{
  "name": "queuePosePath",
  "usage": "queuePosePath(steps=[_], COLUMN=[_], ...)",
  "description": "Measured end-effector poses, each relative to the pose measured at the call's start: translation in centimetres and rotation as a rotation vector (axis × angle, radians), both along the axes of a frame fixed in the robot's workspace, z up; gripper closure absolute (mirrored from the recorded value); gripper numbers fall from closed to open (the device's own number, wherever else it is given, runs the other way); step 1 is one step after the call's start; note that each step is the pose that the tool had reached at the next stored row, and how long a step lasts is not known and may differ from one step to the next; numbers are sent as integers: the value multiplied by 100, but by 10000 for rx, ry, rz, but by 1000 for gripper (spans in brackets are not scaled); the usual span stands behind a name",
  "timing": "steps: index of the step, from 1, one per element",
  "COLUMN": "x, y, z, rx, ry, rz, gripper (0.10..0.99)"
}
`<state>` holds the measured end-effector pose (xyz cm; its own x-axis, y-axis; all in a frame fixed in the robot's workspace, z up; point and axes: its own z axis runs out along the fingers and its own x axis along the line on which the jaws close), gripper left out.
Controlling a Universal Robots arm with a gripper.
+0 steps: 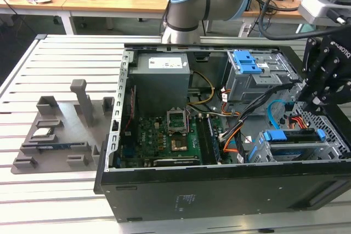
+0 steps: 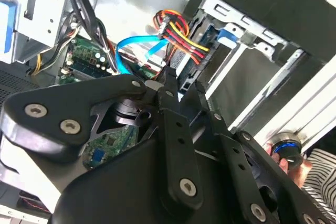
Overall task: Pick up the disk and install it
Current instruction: 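Insert the second disk wire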
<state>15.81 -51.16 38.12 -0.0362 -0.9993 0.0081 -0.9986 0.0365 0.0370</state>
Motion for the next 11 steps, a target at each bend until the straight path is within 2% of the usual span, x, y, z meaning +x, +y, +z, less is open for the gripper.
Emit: queuePosePath(steps=[3,6,9,10,11], x=[-123,-191,-192,-192,-192], y=[75,76,76,76,76], z=[-58,-76,-75,-76,-76], rx=[1,1,-1,0,0], ry=[0,0,0,0,0], rz=[83,179,202,205,208], gripper=[784,784,784,804,867])
